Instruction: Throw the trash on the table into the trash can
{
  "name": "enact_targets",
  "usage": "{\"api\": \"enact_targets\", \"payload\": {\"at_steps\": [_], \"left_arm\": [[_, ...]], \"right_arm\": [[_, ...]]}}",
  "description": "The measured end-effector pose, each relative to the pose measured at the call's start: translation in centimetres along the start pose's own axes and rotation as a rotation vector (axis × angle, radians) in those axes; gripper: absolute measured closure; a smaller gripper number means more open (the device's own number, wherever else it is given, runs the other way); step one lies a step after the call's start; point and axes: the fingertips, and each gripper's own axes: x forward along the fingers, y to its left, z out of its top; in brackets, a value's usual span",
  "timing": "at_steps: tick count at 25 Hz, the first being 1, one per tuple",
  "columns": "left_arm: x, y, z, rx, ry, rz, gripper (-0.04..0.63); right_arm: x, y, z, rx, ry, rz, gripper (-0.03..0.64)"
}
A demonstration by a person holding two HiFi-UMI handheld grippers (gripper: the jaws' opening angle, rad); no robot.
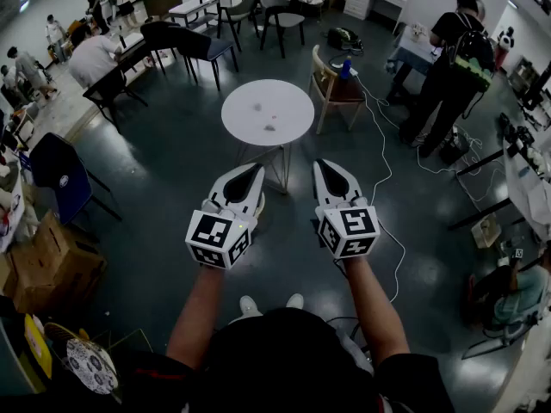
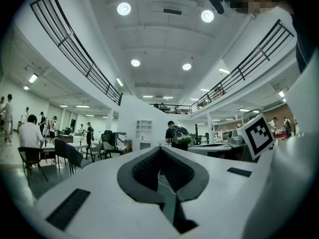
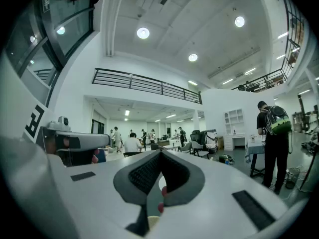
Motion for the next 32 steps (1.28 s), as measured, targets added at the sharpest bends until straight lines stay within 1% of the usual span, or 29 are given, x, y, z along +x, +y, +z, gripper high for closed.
{"api": "enact_targets", "payload": {"at_steps": [7,12,16,23,25,28,32], "left_arm": [[1.0,-1.6,-0.8,0.0,0.009,0.026,0.58],[2.5,-3.5,-1.7,0.001,0.029,0.049,0.58],[3.1,-4.7,-2.5,0.008,0.04,0.079,0.58],[2.7,-4.8,-4.0,-0.008,0.061,0.118,0.58],[3.4,-5.3,-4.4,-0.004,0.069,0.122,0.58],[5.2,-5.8,-4.1,0.027,0.073,0.121,0.58],[6.9,-5.1,-4.0,0.035,0.071,0.117,0.58]], "right_arm": [[-1.2,-1.5,-0.6,0.018,0.0,0.025,0.598],[-2.2,-3.8,-1.0,0.02,0.005,0.049,0.598],[-2.6,-5.0,-1.5,0.03,0.009,0.086,0.598],[-2.7,-5.1,-2.9,0.034,0.021,0.119,0.598],[-2.8,-5.9,-3.1,0.034,0.022,0.124,0.598],[-2.6,-7.5,-3.1,0.032,0.017,0.126,0.598],[-1.3,-8.7,-3.0,0.034,0.015,0.122,0.598]]}}
